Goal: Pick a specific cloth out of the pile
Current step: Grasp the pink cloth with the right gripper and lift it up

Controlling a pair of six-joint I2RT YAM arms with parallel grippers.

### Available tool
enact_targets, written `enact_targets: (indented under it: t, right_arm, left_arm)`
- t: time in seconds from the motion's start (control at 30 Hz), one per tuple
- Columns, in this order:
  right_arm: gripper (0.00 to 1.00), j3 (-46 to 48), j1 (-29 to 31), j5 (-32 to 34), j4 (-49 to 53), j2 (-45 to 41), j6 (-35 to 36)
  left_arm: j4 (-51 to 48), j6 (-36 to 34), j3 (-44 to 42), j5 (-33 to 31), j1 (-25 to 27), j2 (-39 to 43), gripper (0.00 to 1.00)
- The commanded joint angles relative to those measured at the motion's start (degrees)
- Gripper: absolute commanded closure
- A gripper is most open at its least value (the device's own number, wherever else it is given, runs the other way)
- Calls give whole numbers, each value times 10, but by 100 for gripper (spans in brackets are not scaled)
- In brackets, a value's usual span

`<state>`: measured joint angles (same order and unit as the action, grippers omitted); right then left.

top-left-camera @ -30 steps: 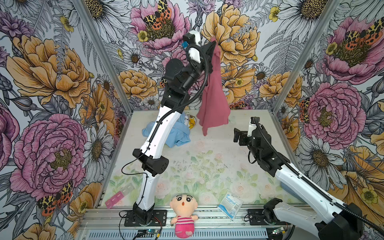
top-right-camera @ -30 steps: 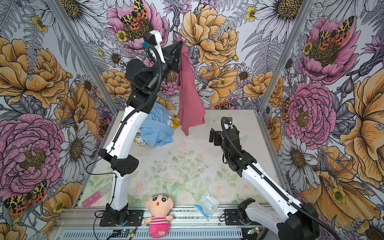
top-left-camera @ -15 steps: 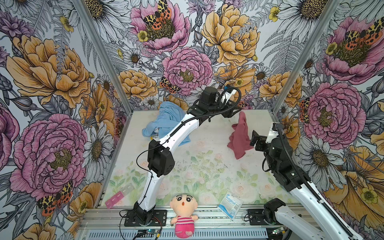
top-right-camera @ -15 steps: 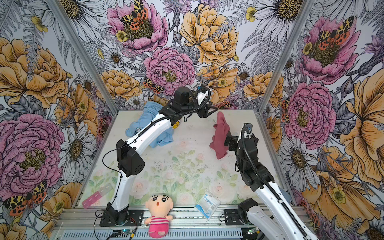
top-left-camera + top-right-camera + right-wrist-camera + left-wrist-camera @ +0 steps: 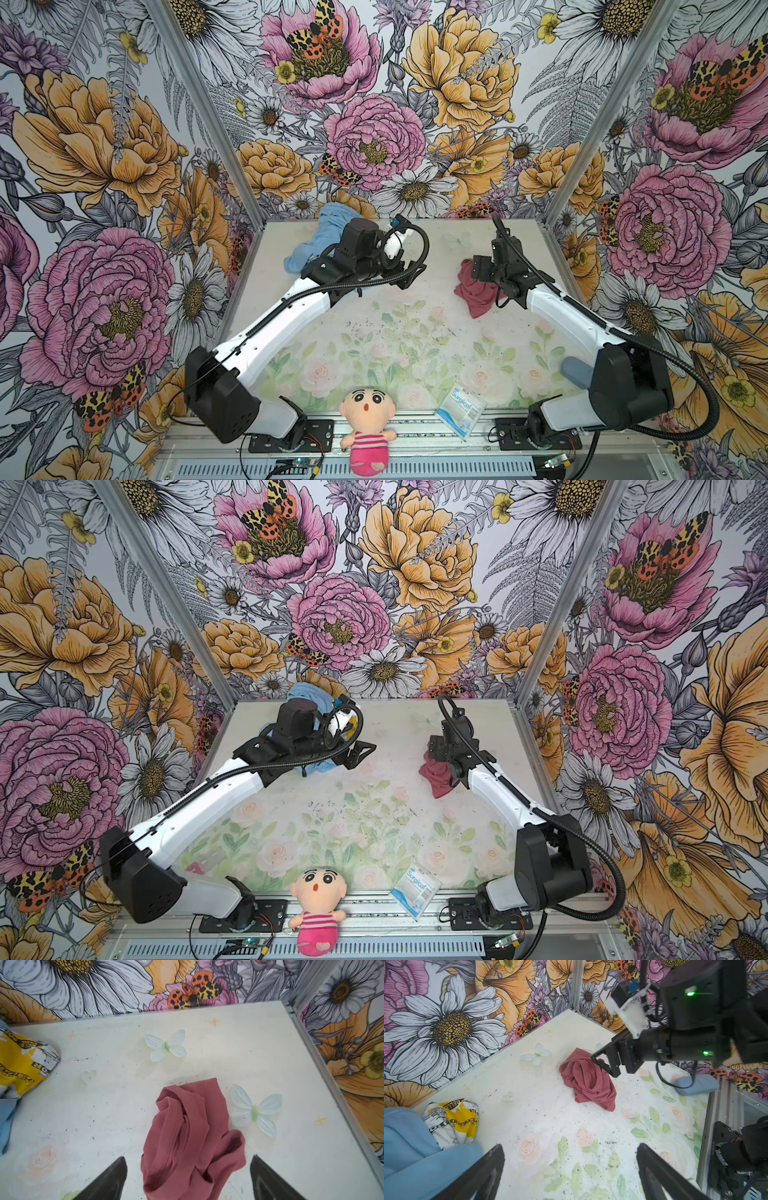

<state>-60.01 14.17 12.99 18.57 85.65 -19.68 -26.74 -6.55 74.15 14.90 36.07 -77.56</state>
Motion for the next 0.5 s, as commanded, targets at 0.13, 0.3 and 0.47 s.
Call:
enact_targets:
  t: [0.13,0.3,0.47]
  right_arm:
    - [16,-50,-8,-48,4,93,-48]
    - [26,-59,-9,-77,22,128,-75]
    - [72,-54,-9,-84,29,140,-76]
  left_arm:
    - [19,20,-86,-59,6,59,1]
    - [25,11,-79,-60,-1,52,1]
    - [34,4,-68,-55,-1,39,1]
